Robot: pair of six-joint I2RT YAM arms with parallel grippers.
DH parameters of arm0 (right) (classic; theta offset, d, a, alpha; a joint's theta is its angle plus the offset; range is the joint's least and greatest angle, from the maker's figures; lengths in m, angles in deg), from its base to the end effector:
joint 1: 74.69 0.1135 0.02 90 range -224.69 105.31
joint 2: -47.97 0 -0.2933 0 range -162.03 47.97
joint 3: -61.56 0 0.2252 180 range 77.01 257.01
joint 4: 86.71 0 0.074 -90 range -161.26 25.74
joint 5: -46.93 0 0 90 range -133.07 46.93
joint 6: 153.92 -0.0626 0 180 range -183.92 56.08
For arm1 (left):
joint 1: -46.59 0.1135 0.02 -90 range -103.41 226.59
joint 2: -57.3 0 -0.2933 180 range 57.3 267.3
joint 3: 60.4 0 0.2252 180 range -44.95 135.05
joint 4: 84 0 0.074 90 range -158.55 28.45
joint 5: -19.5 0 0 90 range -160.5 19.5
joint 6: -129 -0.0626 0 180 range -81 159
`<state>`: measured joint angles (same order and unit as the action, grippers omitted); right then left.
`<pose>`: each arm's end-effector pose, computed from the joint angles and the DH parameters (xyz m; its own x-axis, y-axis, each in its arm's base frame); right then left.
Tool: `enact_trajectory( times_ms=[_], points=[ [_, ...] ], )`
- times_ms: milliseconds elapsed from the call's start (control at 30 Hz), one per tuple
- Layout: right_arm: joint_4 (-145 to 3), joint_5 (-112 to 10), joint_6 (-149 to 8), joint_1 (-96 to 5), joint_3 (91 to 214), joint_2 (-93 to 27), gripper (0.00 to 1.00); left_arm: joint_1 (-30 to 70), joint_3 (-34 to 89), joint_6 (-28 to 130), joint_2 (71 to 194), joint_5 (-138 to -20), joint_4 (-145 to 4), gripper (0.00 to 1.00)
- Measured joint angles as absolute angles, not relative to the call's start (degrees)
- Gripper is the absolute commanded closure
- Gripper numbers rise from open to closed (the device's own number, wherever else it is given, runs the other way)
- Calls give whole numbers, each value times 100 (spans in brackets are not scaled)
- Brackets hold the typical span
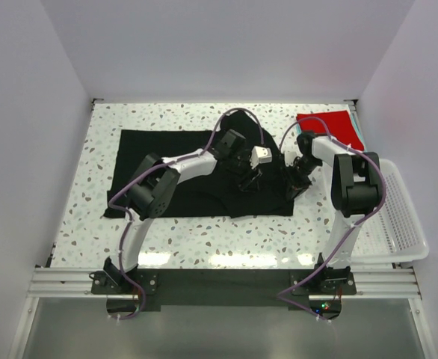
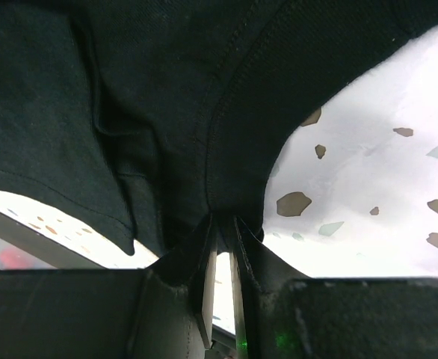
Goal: Fold and stack the t-shirts
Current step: Fold the tshirt
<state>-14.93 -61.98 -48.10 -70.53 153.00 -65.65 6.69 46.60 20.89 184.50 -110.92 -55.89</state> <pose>0.3345 0.0447 0.1643 -0.9447 -0.3273 -0.0217 -0.3158 0.8896 0.3299 0.3496 -0.3452 0.1785 -0.2899 0.5508 -0.7827 0.9567 0.1433 -0.2535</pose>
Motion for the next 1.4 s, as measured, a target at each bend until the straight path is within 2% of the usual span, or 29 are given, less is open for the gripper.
enact_trajectory(
  times_ms=[167, 267, 300, 400, 567, 1067, 1400],
  points=[
    [-1493, -6198, -4808, -7053, 15300, -6565, 83, 555, 4717, 2197, 18588, -11099, -5615, 48],
    [-1495, -6198, -4808, -7053, 15297, -6567, 83, 503, 4829, 2258, 18721, -11099, -5615, 60],
    [-1495, -6198, -4806, -7053, 15293, -6567, 83, 490, 4855, 2286, 18754, -11099, -5613, 69],
    [-1495, -6200, -4804, -7053, 15289, -6567, 83, 483, 4881, 2332, 18773, -11101, -5617, 83],
    [-1490, -6200, -4802, -7053, 15289, -6576, 83, 485, 4888, 2367, 18771, -11121, -5777, 100],
    [-1488, -6198, -4780, -7053, 15289, -6583, 83, 501, 3961, 2393, 17956, -10917, -6828, 100],
    [-1469, -6198, -4780, -7053, 15291, -6596, 82, 601, 3799, 2385, 17912, -10725, -7149, 100]
  ],
)
